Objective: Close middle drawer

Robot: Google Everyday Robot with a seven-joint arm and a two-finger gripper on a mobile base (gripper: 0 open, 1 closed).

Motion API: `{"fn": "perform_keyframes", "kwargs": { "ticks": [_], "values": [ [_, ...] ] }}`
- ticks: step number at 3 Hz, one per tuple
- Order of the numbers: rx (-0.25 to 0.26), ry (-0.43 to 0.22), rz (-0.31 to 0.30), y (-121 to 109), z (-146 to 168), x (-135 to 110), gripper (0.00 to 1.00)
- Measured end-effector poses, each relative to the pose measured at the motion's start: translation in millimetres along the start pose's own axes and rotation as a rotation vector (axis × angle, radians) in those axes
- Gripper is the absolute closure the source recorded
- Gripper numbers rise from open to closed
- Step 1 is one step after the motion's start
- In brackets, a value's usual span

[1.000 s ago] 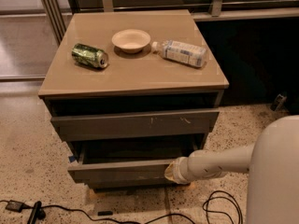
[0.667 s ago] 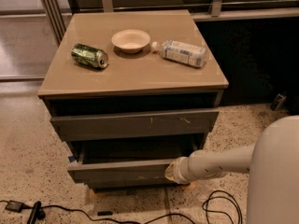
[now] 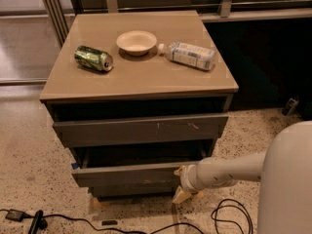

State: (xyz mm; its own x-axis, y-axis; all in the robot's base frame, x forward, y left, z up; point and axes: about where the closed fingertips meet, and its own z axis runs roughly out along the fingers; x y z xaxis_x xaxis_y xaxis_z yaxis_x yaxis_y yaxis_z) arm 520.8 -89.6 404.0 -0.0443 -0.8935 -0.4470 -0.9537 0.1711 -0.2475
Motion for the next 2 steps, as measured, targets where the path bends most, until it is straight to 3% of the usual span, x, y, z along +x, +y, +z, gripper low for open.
{"fn": "perform_keyframes", "kwargs": {
  "ticks": [1,2],
  "values": [
    [0.0,0.0,0.0,0.0,0.0,0.0,0.0],
    [0.0,0.0,0.0,0.0,0.0,0.0,0.0]
  ]
}}
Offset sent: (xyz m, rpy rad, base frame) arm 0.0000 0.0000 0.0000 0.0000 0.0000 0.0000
